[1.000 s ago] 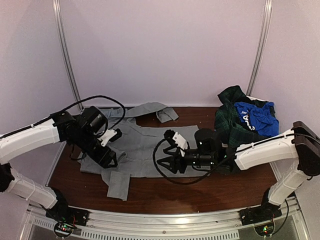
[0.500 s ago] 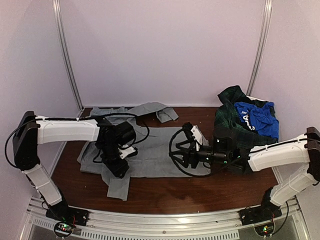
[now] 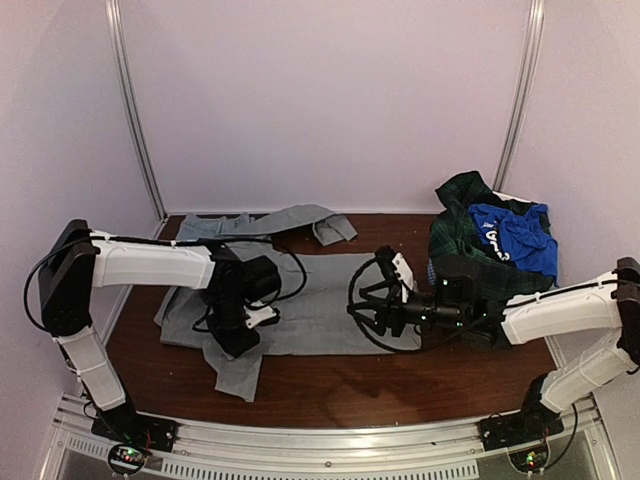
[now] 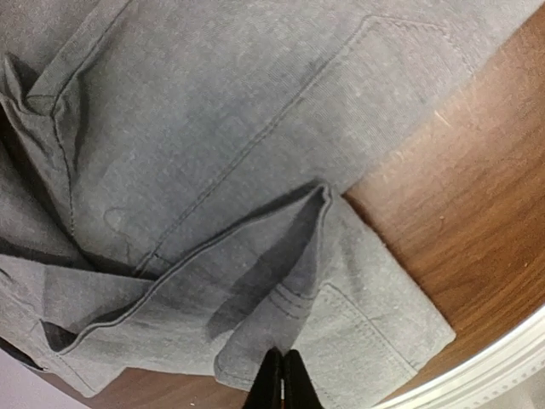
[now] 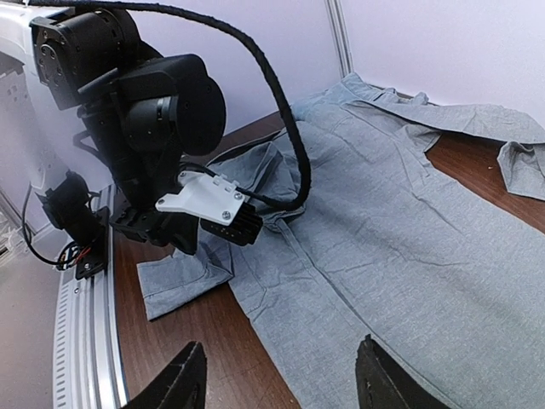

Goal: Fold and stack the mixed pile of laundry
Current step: Fold the flattened shirt at the center of the board.

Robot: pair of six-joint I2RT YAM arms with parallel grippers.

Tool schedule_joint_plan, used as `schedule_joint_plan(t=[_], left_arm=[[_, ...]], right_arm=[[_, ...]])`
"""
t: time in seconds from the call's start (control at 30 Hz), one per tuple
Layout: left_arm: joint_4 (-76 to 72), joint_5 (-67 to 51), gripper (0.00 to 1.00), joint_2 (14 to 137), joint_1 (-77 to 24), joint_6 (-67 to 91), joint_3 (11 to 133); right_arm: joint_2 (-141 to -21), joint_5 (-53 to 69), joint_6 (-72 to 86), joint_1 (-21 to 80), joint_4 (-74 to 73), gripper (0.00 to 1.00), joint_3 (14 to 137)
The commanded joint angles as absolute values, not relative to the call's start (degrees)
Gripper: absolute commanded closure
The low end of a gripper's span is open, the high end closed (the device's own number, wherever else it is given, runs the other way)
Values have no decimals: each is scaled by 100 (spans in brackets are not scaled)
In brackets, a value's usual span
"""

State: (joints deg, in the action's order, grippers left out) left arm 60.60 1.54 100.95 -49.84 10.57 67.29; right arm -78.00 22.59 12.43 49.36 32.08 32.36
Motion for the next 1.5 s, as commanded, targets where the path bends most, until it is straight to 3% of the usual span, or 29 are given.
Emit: schedule_joint_plan(t=[0.0, 0.2, 0.33, 0.47, 0.63, 0.8, 0.97, 1.1, 1.3, 1.47], left_arm=[[5892, -489, 100, 9282, -4925, 1455, 6839], [3688, -1703, 100, 7240, -3703, 3625, 6336], [2058, -1278, 100, 6285, -3455, 4971, 5900], [1767, -515, 100, 6126, -3445, 5982, 5875], [674, -548, 100, 5803, -3445, 6507, 5206], [1112, 215, 100, 5341, -3445, 7310, 5133], [-838, 218, 100, 4741, -3445, 7794, 4074], [-1156, 106, 100, 4709, -3445, 7904, 4070], [-1355, -203, 100, 4832, -3445, 7773, 4266], [-2085, -465, 100, 4901, -3445, 7838, 4059]], right_arm=[[-7833, 2477, 1262, 4887, 3096, 40, 3545], [-7725, 2078, 1312, 4889, 2265, 42, 4271], [-7667, 1948, 1372, 4895, 1732, 42, 4731], [-7723, 1995, 1391, 4913, 1534, 42, 5054], [-8159, 2071, 1325, 4928, 1340, 42, 5780], [-8758, 2167, 1361, 5011, 926, 39, 6846], [-9444, 2471, 2038, 5281, 1007, 41, 7636], [-9824, 2356, 1619, 5577, 993, 38, 8071], [-10446, 2011, 1154, 5739, -148, 35, 9311], [-10486, 1628, 1108, 5825, 99, 36, 9257]])
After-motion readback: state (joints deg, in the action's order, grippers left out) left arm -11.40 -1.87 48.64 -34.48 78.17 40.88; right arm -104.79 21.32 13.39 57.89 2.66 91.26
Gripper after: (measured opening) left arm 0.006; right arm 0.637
